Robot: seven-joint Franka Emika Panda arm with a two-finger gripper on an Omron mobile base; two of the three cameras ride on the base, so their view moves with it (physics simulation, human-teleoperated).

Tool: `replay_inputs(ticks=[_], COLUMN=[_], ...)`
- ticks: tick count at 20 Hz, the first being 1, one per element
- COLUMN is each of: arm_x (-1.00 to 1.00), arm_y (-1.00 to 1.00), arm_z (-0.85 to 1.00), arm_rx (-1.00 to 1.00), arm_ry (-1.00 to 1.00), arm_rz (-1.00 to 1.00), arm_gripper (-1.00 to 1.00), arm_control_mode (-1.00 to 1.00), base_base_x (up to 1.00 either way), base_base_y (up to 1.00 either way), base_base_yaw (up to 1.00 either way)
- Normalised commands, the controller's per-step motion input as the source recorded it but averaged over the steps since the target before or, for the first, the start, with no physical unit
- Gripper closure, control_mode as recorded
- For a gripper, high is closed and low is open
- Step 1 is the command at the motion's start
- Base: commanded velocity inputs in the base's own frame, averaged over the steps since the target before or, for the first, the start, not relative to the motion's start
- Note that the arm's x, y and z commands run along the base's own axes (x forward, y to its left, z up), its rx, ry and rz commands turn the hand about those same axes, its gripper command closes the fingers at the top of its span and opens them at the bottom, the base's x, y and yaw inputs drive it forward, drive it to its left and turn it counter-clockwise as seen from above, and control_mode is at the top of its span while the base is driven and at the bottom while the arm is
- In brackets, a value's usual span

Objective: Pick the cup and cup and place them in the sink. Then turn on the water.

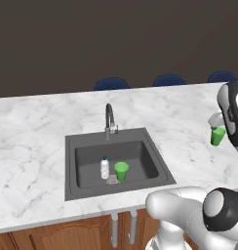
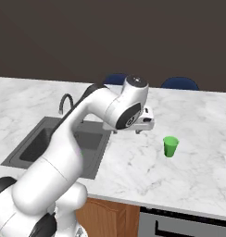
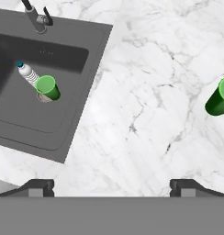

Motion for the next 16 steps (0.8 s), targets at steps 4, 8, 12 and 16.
replay_inputs(ticks=[4, 8, 12, 16], arm_x=[0.2, 0.22, 0.12, 0.01], arm_y=[-0.01, -0.01, -0.2, -0.3], arm_z=[-0.13, -0.14, -0.18, -0.12], arm_rx=[0.0, 0.0, 0.0, 0.0], arm_ry=[0.0, 0.0, 0.0, 0.0], arm_rz=[0.0, -0.02, -0.07, -0.08], arm_gripper=[-1.0, -1.0, -1.0, -1.0], arm_control_mode=[-1.0, -1.0, -1.0, -1.0], base_base_x=[0.0, 0.0, 0.0, 0.0], base_base_y=[0.0, 0.0, 0.0, 0.0], base_base_yaw=[0.0, 0.0, 0.0, 0.0])
